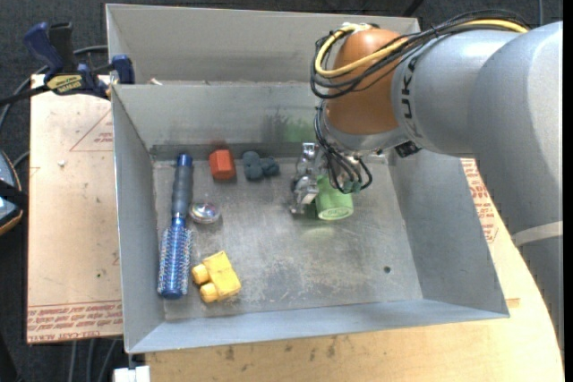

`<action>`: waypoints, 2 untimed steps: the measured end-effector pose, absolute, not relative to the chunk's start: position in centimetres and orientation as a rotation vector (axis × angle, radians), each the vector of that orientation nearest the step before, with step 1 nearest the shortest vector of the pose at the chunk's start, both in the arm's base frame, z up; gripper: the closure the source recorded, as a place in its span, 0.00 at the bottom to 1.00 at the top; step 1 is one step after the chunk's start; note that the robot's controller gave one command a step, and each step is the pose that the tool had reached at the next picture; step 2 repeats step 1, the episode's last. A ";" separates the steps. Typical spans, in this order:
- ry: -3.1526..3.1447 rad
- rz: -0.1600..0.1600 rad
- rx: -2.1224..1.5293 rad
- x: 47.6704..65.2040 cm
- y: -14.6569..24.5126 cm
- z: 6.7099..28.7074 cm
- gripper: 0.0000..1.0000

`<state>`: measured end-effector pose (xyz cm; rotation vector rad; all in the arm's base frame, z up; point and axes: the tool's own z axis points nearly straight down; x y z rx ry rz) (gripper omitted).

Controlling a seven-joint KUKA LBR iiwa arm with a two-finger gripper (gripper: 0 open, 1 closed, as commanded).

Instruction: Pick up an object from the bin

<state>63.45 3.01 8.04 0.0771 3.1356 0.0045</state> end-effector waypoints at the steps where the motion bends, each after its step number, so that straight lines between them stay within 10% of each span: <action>1: 3.129 0.003 0.074 63.7 3.1 18.6 1.00; 2: 3.129 0.003 0.074 63.7 3.1 18.6 1.00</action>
Offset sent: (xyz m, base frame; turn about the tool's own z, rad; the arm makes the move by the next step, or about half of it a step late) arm 0.0001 0.0001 0.1007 0.0000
